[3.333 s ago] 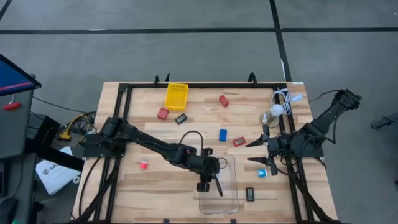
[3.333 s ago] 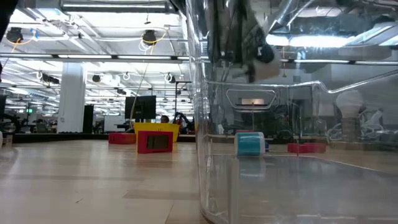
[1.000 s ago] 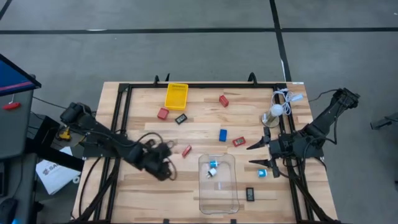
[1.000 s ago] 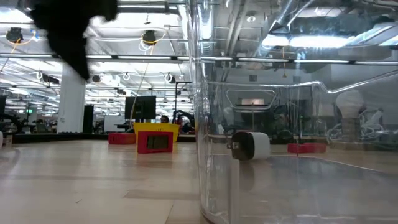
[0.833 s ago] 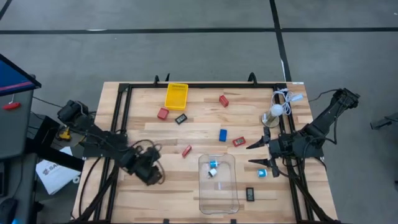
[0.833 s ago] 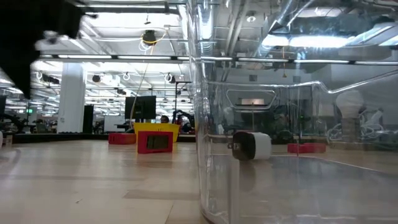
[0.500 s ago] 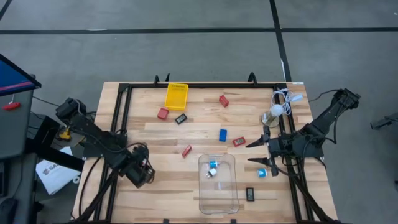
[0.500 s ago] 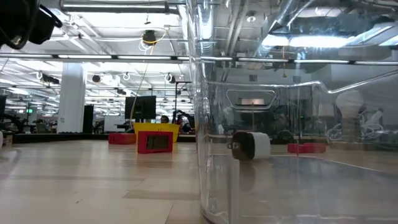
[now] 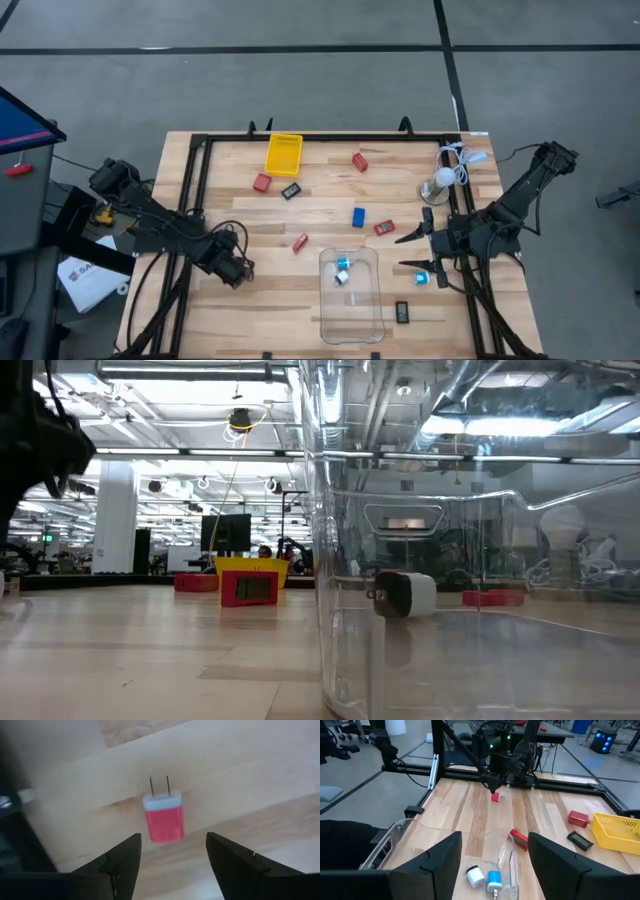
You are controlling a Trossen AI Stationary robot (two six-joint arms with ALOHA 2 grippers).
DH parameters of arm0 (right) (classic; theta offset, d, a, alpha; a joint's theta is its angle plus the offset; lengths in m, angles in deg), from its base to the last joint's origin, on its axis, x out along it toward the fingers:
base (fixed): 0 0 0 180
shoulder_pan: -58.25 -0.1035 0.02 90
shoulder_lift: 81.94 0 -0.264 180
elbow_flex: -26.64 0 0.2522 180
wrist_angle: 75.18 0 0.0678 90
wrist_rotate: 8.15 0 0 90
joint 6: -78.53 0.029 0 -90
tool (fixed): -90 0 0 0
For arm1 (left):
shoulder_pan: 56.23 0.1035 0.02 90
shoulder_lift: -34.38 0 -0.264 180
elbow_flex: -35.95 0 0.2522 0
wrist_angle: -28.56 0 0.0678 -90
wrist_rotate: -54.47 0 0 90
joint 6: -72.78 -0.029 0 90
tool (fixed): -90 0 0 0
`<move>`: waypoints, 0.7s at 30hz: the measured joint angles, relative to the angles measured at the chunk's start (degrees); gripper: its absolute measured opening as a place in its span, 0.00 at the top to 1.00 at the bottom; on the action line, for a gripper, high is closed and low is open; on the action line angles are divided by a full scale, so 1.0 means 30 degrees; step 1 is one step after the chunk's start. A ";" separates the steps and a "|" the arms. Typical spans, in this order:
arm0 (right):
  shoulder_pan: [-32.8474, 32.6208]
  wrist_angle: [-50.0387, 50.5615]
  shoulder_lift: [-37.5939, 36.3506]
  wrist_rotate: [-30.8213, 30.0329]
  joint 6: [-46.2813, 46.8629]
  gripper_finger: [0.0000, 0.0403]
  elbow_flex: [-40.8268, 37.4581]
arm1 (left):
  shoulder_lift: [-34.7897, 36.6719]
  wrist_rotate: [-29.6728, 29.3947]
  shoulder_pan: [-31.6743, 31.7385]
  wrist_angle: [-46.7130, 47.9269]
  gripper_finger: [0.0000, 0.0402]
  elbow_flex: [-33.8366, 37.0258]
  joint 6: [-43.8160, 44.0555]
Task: Pick & Place Office items
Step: Put the pink power adapter into the clear bin
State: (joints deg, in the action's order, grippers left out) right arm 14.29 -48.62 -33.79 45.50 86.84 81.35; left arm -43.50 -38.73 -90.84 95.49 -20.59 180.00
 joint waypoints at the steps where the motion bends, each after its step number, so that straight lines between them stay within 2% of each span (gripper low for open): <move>1: -0.0002 -0.0008 -0.0005 -0.0033 -0.0071 0.45 0.0000 | -0.0047 -0.0008 0.0000 -0.0223 0.47 0.0245 0.0026; 9: -0.0432 -0.0230 -0.0013 -0.0054 -0.0268 0.45 0.0000 | -0.0096 -0.0101 0.0000 -0.2321 0.48 0.2139 0.0444; 16: -0.0859 -0.0753 -0.0013 -0.0064 -0.0273 0.45 0.0000 | -0.0096 -0.0641 0.0000 -0.2944 0.48 0.2732 0.0423; 21: -0.0852 -0.0795 -0.0013 -0.0068 -0.0273 0.45 0.0000 | -0.0096 -0.1365 0.0000 -0.3271 0.57 0.2732 -0.0020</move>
State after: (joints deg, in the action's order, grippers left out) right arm 11.73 -51.00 -33.82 45.30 86.02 81.35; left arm -43.79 -42.82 -90.84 85.68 -12.40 179.94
